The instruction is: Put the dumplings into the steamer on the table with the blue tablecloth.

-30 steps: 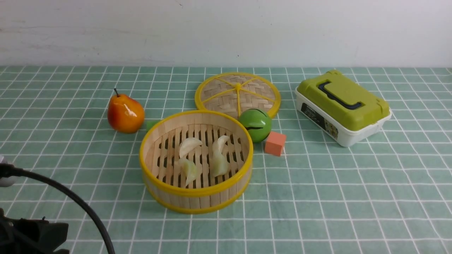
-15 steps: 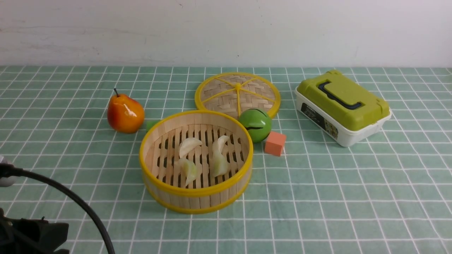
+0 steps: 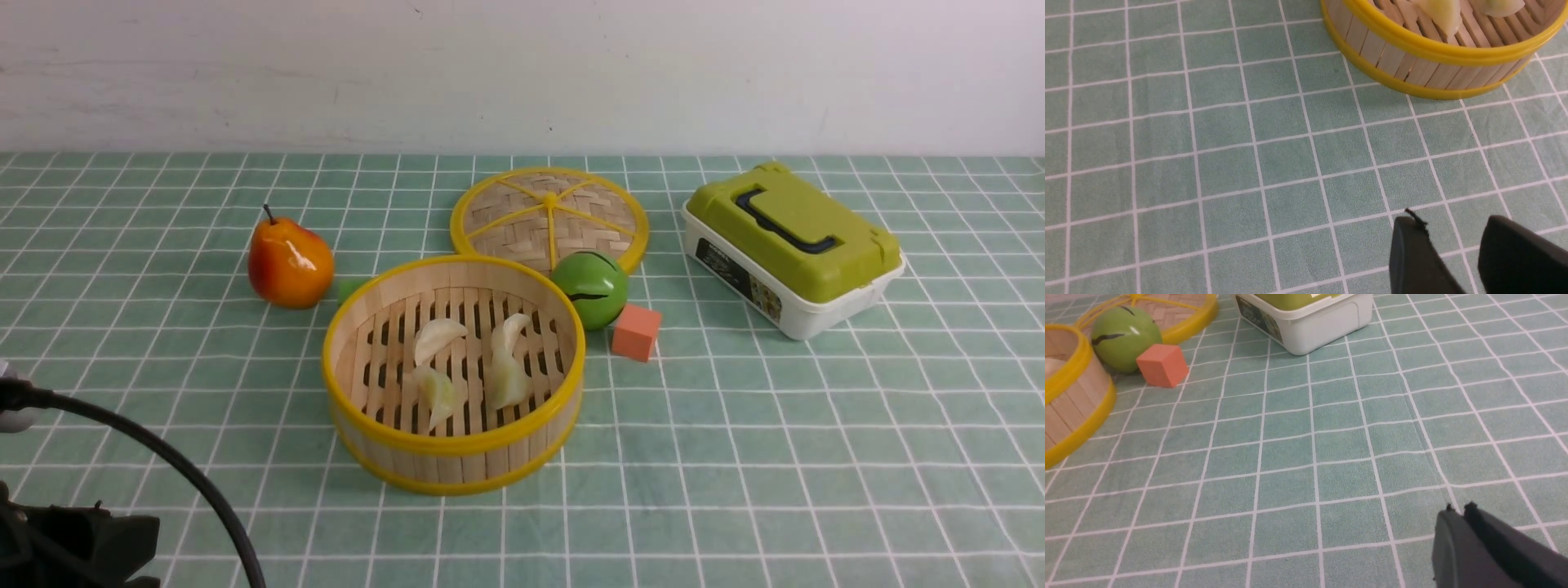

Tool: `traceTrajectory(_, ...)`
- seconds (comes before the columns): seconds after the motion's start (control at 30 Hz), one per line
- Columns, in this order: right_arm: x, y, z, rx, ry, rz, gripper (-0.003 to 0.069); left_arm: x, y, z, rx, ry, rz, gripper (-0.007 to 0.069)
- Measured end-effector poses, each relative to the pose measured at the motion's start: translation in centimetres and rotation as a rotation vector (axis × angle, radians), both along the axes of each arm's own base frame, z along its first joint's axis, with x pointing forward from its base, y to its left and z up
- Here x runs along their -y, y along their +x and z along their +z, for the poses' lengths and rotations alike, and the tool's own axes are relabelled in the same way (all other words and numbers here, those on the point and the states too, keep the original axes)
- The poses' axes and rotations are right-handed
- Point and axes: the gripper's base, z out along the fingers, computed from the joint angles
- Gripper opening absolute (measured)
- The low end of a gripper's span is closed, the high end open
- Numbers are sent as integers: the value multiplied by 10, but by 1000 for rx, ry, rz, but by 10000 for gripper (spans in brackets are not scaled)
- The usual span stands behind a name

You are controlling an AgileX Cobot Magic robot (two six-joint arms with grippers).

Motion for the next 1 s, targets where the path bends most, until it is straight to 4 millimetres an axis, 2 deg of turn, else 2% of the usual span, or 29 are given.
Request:
traceTrajectory(0.17, 0, 0, 0, 0, 0, 0, 26, -3, -6, -8, 10, 3, -4, 237)
traceTrajectory(0.23, 0, 0, 0, 0, 0, 0, 29, -12, -16, -16, 49, 30, -2, 234)
traceTrajectory(0.43, 0, 0, 0, 0, 0, 0, 31, -42, -51, -23, 414, 37, 61, 233)
traceTrajectory(0.57, 0, 0, 0, -1, 0, 0, 34, -51, -66, -30, 578, -3, 145, 233)
traceTrajectory(0.7, 0, 0, 0, -1, 0, 0, 41, -50, -69, -44, 643, -88, 203, 233)
traceTrajectory(0.83, 0, 0, 0, -1, 0, 0, 45, -43, -61, -72, 686, -281, 242, 233)
traceTrajectory(0.93, 0, 0, 0, -2, 0, 0, 51, -42, -60, -78, 685, -330, 246, 223)
traceTrajectory(1.0, 0, 0, 0, -2, 0, 0, 55, -41, -60, -80, 676, -346, 231, 190)
